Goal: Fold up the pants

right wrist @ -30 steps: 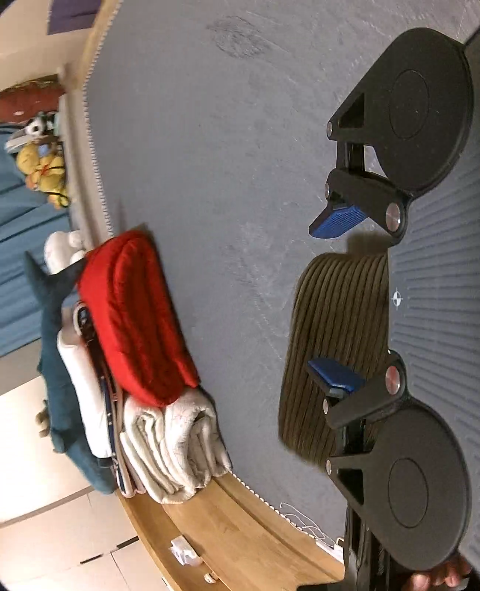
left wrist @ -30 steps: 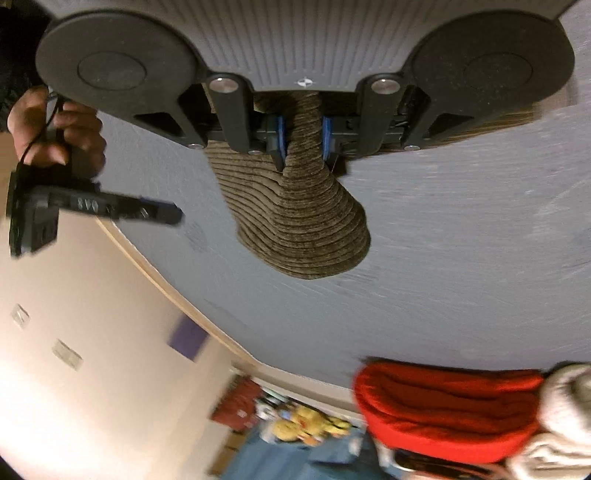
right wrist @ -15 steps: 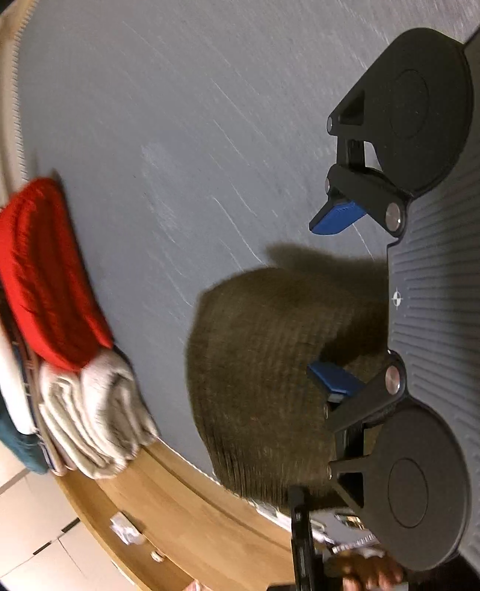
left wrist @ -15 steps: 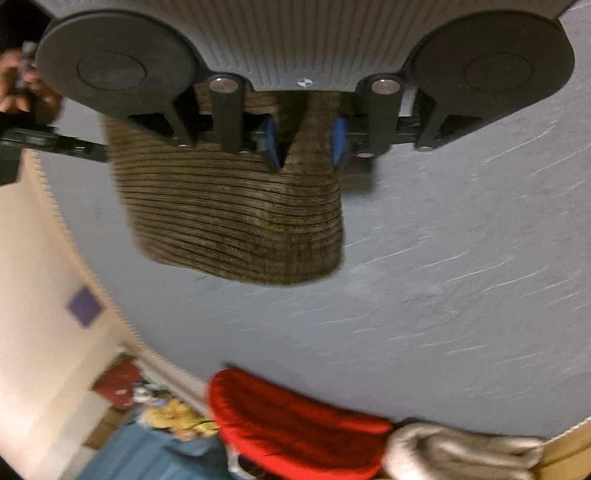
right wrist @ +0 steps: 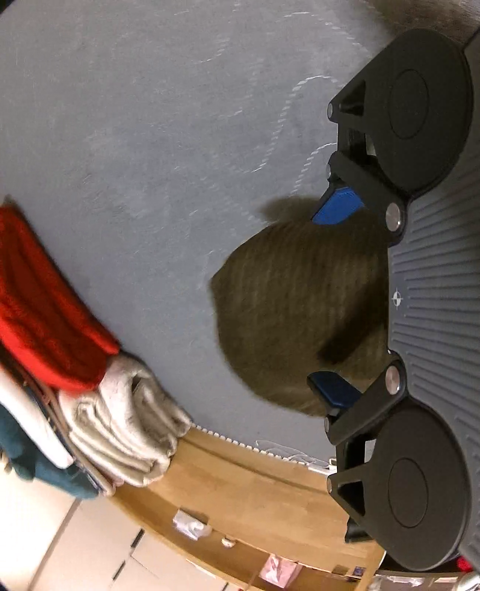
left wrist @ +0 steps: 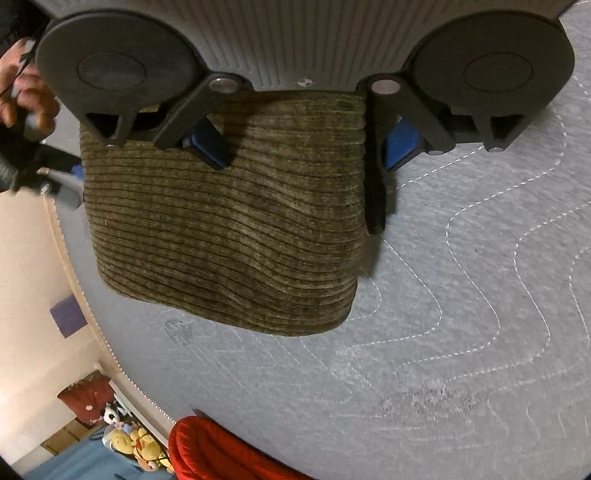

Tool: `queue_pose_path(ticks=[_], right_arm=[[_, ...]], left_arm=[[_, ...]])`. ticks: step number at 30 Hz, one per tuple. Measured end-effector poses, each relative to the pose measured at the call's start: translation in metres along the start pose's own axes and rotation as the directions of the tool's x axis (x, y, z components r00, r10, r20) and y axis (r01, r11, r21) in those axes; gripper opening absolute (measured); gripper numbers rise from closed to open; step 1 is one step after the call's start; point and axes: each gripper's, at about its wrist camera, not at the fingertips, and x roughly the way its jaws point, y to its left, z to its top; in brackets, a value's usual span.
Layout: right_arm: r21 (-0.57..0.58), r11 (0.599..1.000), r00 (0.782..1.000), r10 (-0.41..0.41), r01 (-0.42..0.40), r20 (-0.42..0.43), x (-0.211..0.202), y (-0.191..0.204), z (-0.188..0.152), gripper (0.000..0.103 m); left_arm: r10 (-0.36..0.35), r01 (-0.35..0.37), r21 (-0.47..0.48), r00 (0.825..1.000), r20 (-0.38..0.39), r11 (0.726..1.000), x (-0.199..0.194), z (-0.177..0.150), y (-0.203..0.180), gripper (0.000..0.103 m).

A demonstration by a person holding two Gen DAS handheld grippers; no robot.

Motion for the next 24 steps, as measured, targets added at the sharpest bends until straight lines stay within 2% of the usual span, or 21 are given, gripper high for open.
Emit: queue_pose_path(ticks=[4,9,11,12,14,17,20,24], right_arm=[[-0.017,1.000,0.995,-0.028,0.027,-0.091,0.019,0.002,-0.009,0.088],[0.019,1.000,0.993,-0.023,0.025,-0.119,0.030,-0.009,-0.014,0.092],[0.030,0.999,0.992,-0.012,0.016,-0.124,0.035,-0.011,-0.017,0.092],[0.024,1.000,0.993,-0.011,0.014,-0.116,0.036,-0.010,-0.018,0.089],[0.007,1.000,0.996,-0.020,0.021,-0.087,0.034,-0.007,-0.018,0.065],[0.015,0.999,0.998,-0.045,0.046,-0.049,0.026,-0.004,-0.018,0.049],[0.016,0.998,0.998,-0.067,0.068,-0.013,0.012,-0.004,-0.019,0.044],[0.001,0.997,0.994,-0.080,0.080,0.070,-0.021,-0.007,-0.012,0.043]], left_arm=[[-0.034,0.034,-0.016,0.999,-0.007,0.999,0.015,-0.003,0.007,0.096],[-0.032,0.032,0.039,0.999,-0.010,0.999,0.031,-0.003,-0.007,0.100],[-0.028,0.029,0.042,1.000,-0.009,0.999,0.030,-0.001,-0.008,0.094],[-0.025,0.025,0.048,1.000,-0.002,0.999,0.029,-0.001,-0.010,0.091],[-0.002,0.001,0.062,1.000,0.017,0.998,0.024,0.000,-0.018,0.081],[0.013,-0.018,0.090,0.998,0.056,0.996,0.012,-0.002,-0.030,0.066],[-0.009,-0.007,0.151,0.994,0.108,0.989,0.006,-0.001,-0.050,0.056],[-0.081,0.049,0.204,0.985,0.153,0.978,0.010,0.003,-0.087,0.054]])
